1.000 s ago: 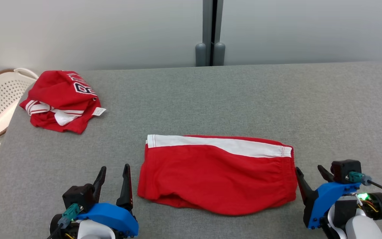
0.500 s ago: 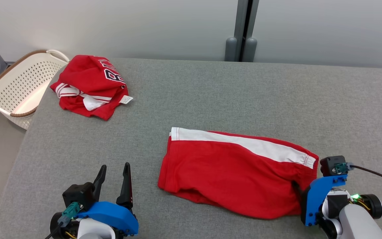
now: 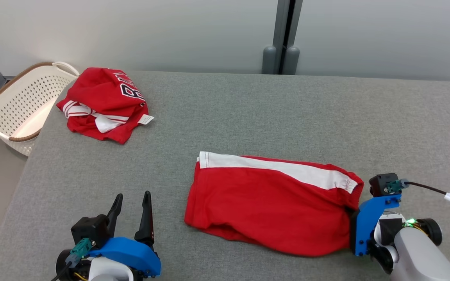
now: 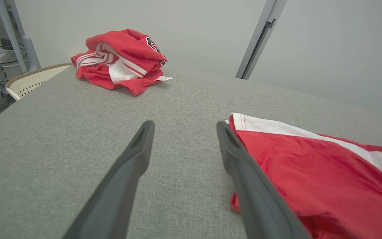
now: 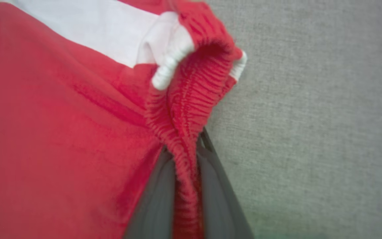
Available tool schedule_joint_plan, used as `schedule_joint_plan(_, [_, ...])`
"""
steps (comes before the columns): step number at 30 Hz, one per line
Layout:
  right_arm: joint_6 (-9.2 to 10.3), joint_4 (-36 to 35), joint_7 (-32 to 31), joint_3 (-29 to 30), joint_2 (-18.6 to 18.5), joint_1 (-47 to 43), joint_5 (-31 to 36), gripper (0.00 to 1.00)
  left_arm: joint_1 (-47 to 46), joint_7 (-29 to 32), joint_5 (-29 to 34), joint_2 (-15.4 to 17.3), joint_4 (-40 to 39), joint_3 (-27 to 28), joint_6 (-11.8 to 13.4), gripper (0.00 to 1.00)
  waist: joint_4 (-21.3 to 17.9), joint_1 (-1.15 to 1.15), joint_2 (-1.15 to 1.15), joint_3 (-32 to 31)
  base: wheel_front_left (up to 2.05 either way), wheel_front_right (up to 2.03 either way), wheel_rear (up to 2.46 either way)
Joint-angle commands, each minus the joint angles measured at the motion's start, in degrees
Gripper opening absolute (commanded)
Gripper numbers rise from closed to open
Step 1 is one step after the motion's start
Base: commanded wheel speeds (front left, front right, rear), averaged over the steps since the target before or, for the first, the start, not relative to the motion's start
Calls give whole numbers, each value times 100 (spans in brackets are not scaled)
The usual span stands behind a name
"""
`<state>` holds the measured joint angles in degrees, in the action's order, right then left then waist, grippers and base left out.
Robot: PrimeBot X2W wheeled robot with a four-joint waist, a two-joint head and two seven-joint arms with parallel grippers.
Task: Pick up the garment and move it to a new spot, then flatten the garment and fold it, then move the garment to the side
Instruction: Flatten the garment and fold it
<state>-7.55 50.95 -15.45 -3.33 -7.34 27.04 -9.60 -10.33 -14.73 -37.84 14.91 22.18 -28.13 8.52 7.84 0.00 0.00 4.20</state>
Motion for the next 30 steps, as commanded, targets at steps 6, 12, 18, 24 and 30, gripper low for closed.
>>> schedule_joint_plan(6, [10, 58, 11, -50, -591, 70, -231, 0, 19, -14, -15, 15, -86, -11, -21, 100, -241, 0, 0, -56, 0, 0, 0])
schedule_joint_plan(12, [7, -152, -36, 19, -1146, -81, -497, 0, -10, -3, 17, 6, -179, -50, 38, 100, -441, 0, 0, -50, 0, 0, 0])
schedule_joint_plan(18, [5, -795, -203, -208, -961, -188, -1167, 0, -14, 34, -8, 36, -274, -77, 53, 100, -546, 0, 0, -13, 0, 0, 0])
schedule_joint_plan(24, [5, -1825, -555, -670, -478, -317, -2105, 0, -78, 71, 25, 31, -278, -125, 67, 100, -425, 0, 0, 42, 0, 0, 0])
schedule_joint_plan(30, [5, -2330, -908, -965, -19, -305, -2590, 0, -140, 50, 20, -19, -258, -140, 47, 100, -154, 0, 0, 66, 0, 0, 0])
